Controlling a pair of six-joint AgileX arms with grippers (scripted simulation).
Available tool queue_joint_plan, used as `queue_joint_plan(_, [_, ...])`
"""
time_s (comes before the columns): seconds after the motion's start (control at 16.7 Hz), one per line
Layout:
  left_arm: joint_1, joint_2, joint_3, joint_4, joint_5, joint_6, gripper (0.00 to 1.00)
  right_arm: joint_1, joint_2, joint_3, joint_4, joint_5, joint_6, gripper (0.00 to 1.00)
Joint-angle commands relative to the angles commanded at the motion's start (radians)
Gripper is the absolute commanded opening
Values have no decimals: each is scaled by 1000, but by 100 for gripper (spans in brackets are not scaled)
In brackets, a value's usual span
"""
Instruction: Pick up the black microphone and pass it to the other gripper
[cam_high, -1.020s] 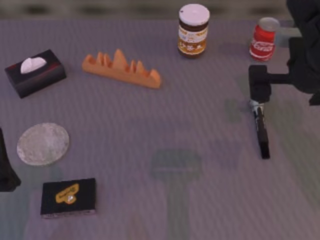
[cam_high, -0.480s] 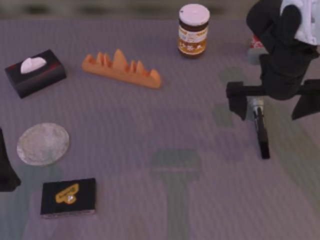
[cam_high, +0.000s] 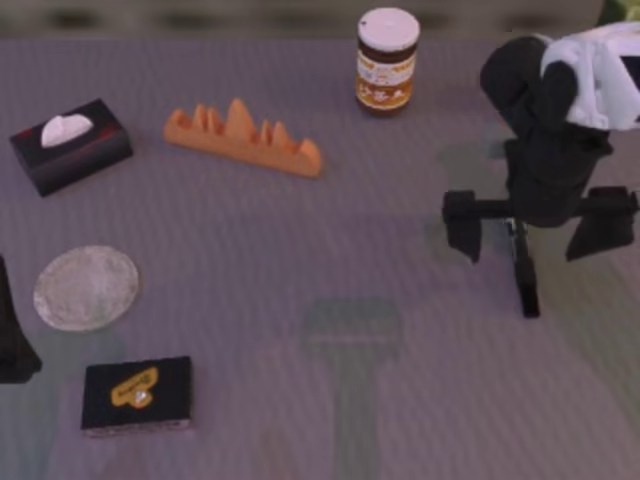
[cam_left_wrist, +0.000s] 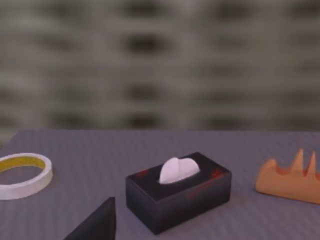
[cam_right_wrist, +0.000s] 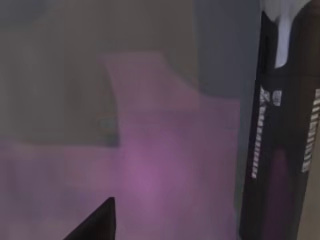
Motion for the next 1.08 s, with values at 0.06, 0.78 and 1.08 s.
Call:
queue_joint_plan(0.06, [0,0,0,0,0,0,100,-2,22,-23,48,0,-1,100])
queue_joint_plan(0.78, [0,0,0,0,0,0,100,-7,87,-86,171,0,-6,70])
queue_joint_plan(1.08, [0,0,0,0,0,0,100,-7,87,-86,171,0,-6,32])
